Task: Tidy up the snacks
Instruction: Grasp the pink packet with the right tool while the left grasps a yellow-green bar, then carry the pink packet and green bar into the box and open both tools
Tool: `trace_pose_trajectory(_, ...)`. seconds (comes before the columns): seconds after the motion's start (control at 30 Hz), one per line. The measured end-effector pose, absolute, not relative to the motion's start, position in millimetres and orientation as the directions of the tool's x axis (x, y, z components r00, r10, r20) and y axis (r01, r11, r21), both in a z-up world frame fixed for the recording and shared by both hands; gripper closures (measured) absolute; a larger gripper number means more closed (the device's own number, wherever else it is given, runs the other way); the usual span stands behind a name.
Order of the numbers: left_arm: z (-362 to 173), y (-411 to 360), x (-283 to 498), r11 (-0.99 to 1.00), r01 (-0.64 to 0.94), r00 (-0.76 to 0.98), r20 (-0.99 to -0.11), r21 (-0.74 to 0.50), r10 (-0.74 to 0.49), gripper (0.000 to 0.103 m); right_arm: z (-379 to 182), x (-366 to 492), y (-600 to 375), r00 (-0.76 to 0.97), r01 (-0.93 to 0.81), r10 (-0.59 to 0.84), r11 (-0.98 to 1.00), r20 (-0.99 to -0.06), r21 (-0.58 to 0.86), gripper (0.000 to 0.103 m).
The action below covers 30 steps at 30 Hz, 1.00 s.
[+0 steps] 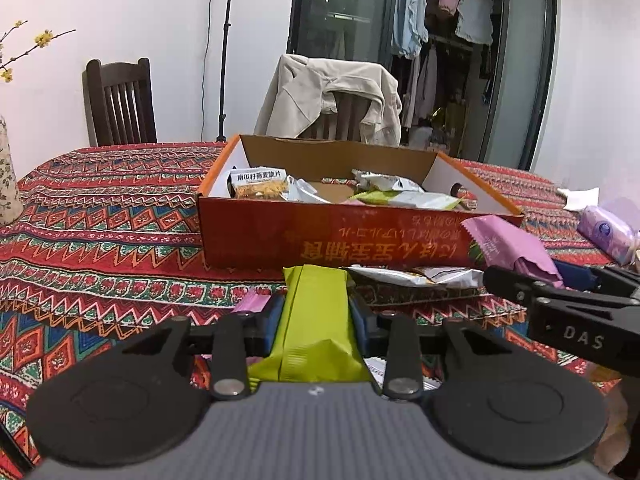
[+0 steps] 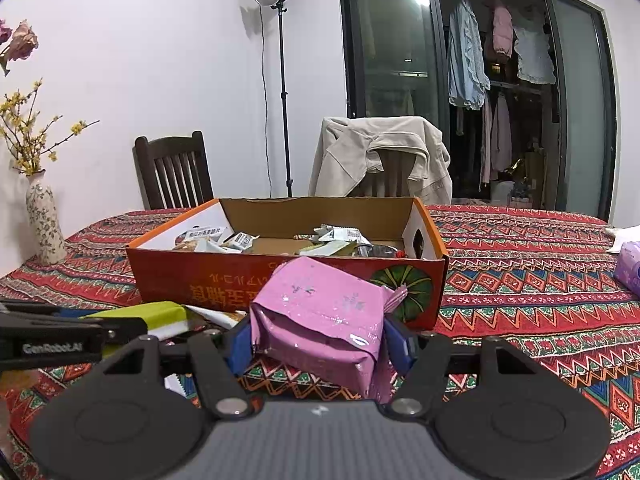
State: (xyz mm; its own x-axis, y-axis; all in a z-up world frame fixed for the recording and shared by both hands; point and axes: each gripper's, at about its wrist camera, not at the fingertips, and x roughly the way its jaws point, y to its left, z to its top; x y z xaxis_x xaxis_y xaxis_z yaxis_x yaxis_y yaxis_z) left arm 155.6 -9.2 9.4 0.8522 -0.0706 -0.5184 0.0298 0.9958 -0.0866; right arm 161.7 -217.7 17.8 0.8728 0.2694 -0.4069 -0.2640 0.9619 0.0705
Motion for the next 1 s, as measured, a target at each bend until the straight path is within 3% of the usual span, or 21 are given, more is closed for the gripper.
trace_pose_trajectory(0.53, 41.7, 1.6, 128.9, 0.993, 0.03, 0.906, -0.416, -0.116, -0.076, 0.068, 25.7, 152.0, -215.9, 0.883, -0.285, 0.286, 0.957, -0.372, 0.059, 0.038)
trace_pose_trajectory(1.0, 85.2, -12.6, 155.6, 0.995, 0.057, 0.944, -0.32, -0.083, -0.081, 0.067, 63.0, 171.6, -214.8, 0.893, -0.301, 0.298, 0.953, -0.337, 0.045, 0.038)
